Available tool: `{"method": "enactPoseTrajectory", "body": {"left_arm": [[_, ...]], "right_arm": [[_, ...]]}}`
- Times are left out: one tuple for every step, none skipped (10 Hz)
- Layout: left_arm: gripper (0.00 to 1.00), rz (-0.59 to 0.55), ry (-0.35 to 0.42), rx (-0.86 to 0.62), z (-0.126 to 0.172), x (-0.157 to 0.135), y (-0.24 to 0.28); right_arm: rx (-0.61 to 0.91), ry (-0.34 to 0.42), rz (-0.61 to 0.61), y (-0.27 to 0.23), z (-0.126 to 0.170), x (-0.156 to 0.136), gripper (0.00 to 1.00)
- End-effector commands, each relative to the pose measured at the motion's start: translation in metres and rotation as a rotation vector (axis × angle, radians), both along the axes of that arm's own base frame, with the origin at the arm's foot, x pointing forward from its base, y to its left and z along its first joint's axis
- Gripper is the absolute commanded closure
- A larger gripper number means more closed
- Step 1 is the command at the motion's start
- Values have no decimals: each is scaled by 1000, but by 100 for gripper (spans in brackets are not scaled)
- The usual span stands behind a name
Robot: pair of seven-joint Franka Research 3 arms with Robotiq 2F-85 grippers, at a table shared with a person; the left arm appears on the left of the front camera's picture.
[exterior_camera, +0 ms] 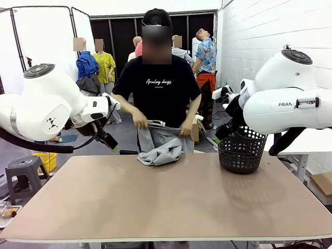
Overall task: Fold the training pants.
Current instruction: Grab both ends of the Training pants handed by a person.
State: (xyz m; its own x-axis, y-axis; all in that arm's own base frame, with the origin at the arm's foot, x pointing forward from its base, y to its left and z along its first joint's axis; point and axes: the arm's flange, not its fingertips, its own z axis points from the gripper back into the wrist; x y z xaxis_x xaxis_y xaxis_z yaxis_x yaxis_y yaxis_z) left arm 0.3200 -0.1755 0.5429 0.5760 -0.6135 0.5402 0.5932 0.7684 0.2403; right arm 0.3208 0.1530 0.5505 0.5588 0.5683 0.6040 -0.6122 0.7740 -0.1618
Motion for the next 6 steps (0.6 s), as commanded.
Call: {"method": "enactPoseTrajectory", "body": {"left_arm": [[0,-8,1,1,-1,0,0],[0,-8,1,1,-1,0,0],[0,-8,1,1,-1,0,0],[0,-8,1,1,-1,0,0],[0,-8,1,1,-1,0,0],[0,-8,1,1,-1,0,0]], "right_arm": [[-4,3,2,0,-2,1,0],[-4,3,2,0,-2,1,0],[-4,3,2,0,-2,1,0],[-4,3,2,0,-2,1,0],[-4,3,2,0,-2,1,0],[-4,3,2,0,-2,1,0]]}}
